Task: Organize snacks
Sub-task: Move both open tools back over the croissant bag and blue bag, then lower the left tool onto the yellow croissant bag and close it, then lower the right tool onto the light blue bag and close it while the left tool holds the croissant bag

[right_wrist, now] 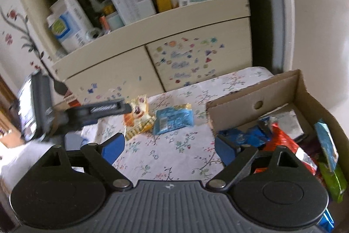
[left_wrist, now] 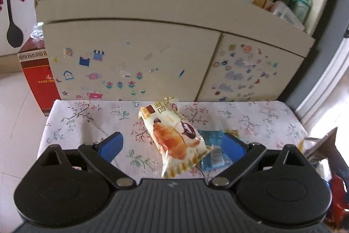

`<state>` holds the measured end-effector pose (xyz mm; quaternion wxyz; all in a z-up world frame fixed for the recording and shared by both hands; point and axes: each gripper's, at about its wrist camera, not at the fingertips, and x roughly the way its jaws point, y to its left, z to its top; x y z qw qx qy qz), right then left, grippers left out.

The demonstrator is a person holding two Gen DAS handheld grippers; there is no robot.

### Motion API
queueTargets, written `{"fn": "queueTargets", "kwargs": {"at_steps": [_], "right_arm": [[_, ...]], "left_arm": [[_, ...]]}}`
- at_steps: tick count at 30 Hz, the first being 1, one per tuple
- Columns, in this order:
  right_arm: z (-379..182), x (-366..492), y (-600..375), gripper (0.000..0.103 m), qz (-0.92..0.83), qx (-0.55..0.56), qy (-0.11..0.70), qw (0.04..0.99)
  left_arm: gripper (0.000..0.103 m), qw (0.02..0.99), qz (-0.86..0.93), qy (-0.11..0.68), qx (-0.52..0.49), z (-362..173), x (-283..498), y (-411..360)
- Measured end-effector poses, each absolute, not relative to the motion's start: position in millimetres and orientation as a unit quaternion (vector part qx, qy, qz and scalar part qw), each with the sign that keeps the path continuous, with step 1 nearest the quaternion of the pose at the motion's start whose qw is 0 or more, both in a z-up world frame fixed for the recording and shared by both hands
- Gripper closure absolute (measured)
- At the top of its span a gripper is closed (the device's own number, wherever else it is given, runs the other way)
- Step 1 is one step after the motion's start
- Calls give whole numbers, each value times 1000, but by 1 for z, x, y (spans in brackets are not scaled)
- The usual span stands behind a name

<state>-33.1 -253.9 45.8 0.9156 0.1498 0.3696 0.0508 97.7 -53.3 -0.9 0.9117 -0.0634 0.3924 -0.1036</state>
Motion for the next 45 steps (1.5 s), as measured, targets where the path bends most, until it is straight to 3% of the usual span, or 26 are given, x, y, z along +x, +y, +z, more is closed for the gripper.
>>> {"fn": "queueTargets", "kwargs": {"at_steps": [19,22,27,45], "right_arm": [[28,-20,-222,9,103,116,395,906],[27,-14,-219,9,110,115,390,907],[20,-1,-213,9,123,109,374,913],[-29,72,-186,10,102,72,336,934]], "left_arm": [[7,900,-67,427,-64,-48,154,-68],[15,897,-63,433,-62,-53,155,-66],[37,891,-59,447,-58,-58,152,-53],[41,887,-75,455,-32,-57,129,4]]}}
